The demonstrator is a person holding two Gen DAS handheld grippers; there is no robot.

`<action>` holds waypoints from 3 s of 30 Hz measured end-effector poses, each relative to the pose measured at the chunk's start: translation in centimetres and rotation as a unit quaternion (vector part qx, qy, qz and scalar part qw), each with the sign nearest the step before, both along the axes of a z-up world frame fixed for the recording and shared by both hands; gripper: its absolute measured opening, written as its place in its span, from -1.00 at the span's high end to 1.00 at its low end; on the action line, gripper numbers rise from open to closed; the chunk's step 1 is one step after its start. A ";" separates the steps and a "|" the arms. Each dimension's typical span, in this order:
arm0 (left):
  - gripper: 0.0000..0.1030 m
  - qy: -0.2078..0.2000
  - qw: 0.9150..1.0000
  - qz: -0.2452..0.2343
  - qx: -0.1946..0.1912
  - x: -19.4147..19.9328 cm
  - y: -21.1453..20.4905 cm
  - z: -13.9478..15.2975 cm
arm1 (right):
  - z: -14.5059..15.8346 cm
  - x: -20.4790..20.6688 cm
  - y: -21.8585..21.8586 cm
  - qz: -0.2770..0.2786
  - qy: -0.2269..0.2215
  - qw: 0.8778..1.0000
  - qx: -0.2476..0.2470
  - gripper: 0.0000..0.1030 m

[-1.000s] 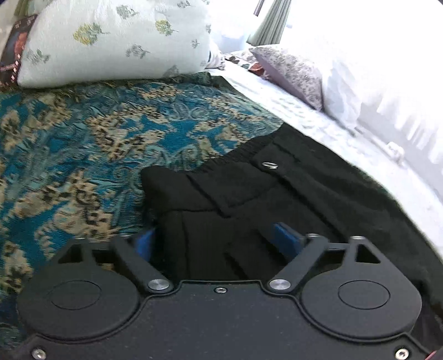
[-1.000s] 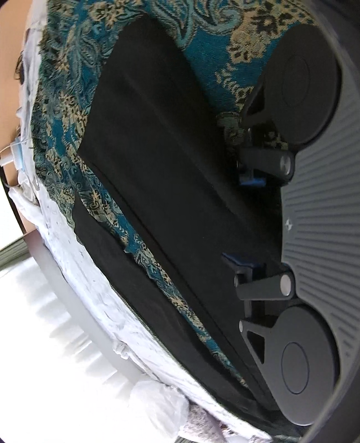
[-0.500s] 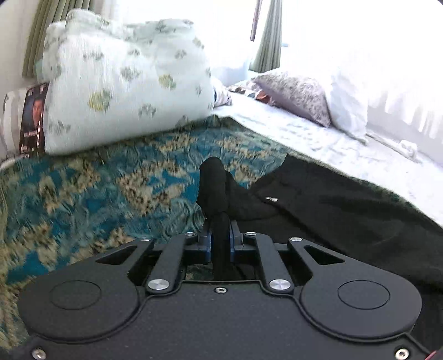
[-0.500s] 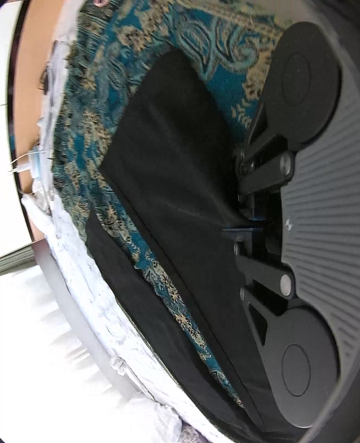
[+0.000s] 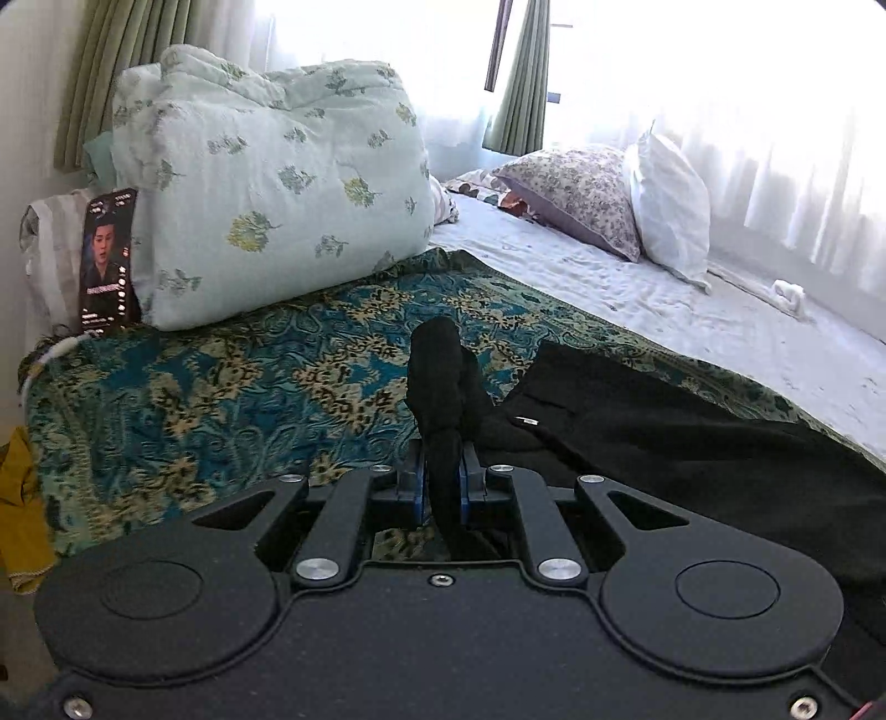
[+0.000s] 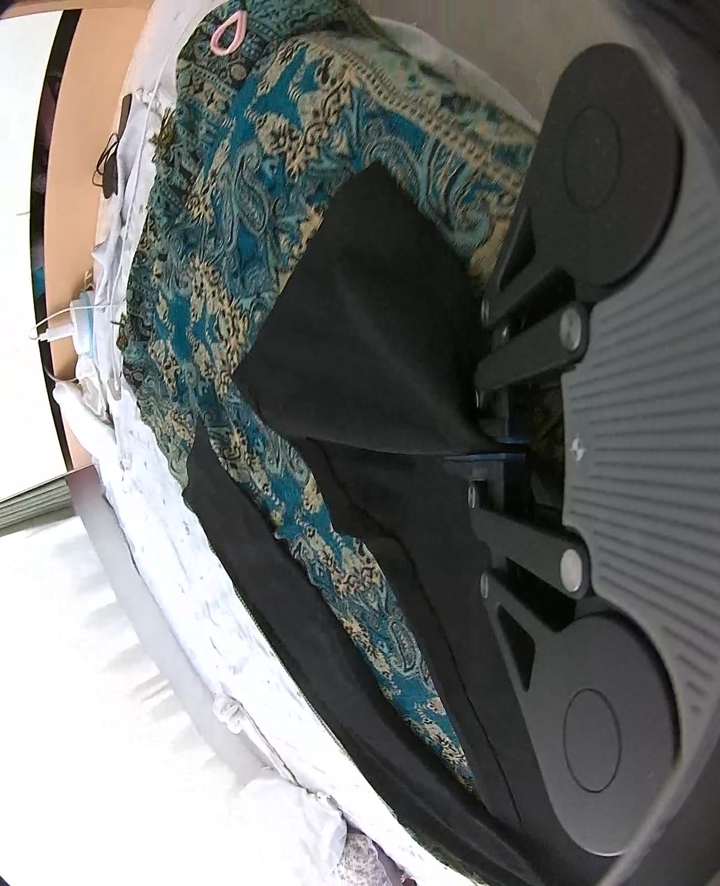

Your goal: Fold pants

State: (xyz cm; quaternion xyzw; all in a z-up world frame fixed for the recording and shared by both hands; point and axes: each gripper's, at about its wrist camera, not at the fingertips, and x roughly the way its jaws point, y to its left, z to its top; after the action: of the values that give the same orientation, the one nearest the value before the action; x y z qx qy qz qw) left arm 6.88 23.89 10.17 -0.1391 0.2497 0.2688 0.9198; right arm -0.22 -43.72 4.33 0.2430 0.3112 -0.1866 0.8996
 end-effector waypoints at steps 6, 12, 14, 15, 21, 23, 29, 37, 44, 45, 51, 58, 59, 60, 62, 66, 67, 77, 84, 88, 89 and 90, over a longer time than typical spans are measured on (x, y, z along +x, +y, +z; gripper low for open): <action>0.77 0.015 1.000 -0.001 0.027 -2.8 0.5 -0.8 | -0.6 -1.5 0.0 0.021 0.011 1.000 0.001 0.82; 0.76 0.075 0.997 0.022 0.000 -1.8 1.6 -4.7 | -2.4 -1.6 -1.7 0.004 -0.003 0.999 0.037 0.63; 0.76 0.085 0.996 0.022 0.009 -1.5 1.4 -5.4 | -2.4 -1.6 -3.0 -0.020 -0.016 0.999 0.032 0.56; 0.76 0.088 0.996 0.023 0.011 -1.3 1.3 -5.6 | -2.4 -1.6 -3.9 -0.034 -0.023 0.999 0.033 0.54; 0.73 0.101 0.994 0.027 0.027 -0.7 0.7 -6.9 | -3.6 -1.3 -9.0 -0.126 -0.038 0.991 0.029 0.42; 0.71 0.103 0.994 0.025 0.036 -0.7 0.5 -7.0 | -4.3 -1.3 -10.1 -0.131 -0.050 0.989 0.052 0.23; 0.71 0.109 0.993 0.028 0.043 -0.6 0.2 -7.2 | -3.6 -1.2 -8.9 -0.154 -0.030 0.987 -0.028 0.88; 0.65 0.113 0.992 0.031 0.048 -0.4 0.1 -7.4 | -4.0 -3.6 -8.2 -0.206 0.000 0.974 -0.092 0.86; 0.41 0.117 0.992 0.036 0.042 -0.5 0.4 -7.2 | -2.8 -4.1 -8.0 -0.269 0.040 0.952 -0.141 0.20; 0.35 0.116 0.992 0.039 0.043 -0.7 0.4 -7.1 | -2.6 -4.4 -8.4 -0.276 0.040 0.950 -0.138 0.20; -0.14 0.095 0.992 0.053 0.065 -1.1 0.0 -5.1 | 0.4 -4.9 -8.1 -0.238 -0.005 0.962 -0.135 -0.14; -0.46 0.021 0.997 0.003 0.078 -1.4 -2.4 -1.3 | 1.4 1.4 -3.5 0.014 -0.033 0.997 -0.062 -0.30; -0.46 0.015 0.997 -0.017 0.076 -1.3 -3.0 -1.0 | 1.1 2.7 -2.2 0.047 -0.026 0.997 -0.063 -0.30; -0.46 0.011 0.997 -0.037 0.073 -1.1 -3.6 -0.9 | 0.8 4.1 -1.0 0.079 -0.015 0.995 -0.065 -0.31; -0.42 0.011 0.995 -0.079 0.068 -0.4 -4.7 -1.0 | 0.0 6.4 1.1 0.115 0.010 0.990 -0.076 -0.30; 0.05 0.044 0.989 -0.121 0.067 1.5 -6.1 -2.8 | -1.8 9.8 2.1 0.132 0.069 0.984 -0.093 -0.30; 0.09 0.056 0.989 -0.121 0.067 2.0 -6.1 -3.4 | -2.3 10.4 1.4 0.119 0.085 0.985 -0.095 -0.30; -0.08 0.096 0.992 -0.083 0.019 4.0 -3.1 -6.1 | -0.7 9.9 -3.5 -0.055 0.086 0.984 -0.148 -0.27; -0.56 0.066 0.993 -0.098 0.006 7.9 -3.4 -2.4 | 2.3 12.9 0.5 0.045 0.051 0.992 -0.105 -0.48; -0.69 0.071 0.992 -0.103 -0.031 11.8 -3.3 -1.2 | 3.8 16.4 2.5 0.085 0.040 0.994 -0.053 -0.65; -0.71 0.075 0.991 -0.101 -0.033 12.8 -3.4 -1.0 | 4.1 17.4 3.1 0.089 0.038 0.994 -0.045 -0.70; -0.72 0.079 0.991 -0.099 -0.033 13.8 -3.5 -0.9 | 4.4 18.4 3.6 0.092 0.037 0.994 -0.042 -0.72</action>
State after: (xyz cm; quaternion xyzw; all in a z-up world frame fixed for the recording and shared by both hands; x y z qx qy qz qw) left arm 20.68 20.39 9.27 -0.1221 0.3431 0.1784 0.9141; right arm 18.21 -40.14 8.71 0.1685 0.3570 -0.1243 0.9103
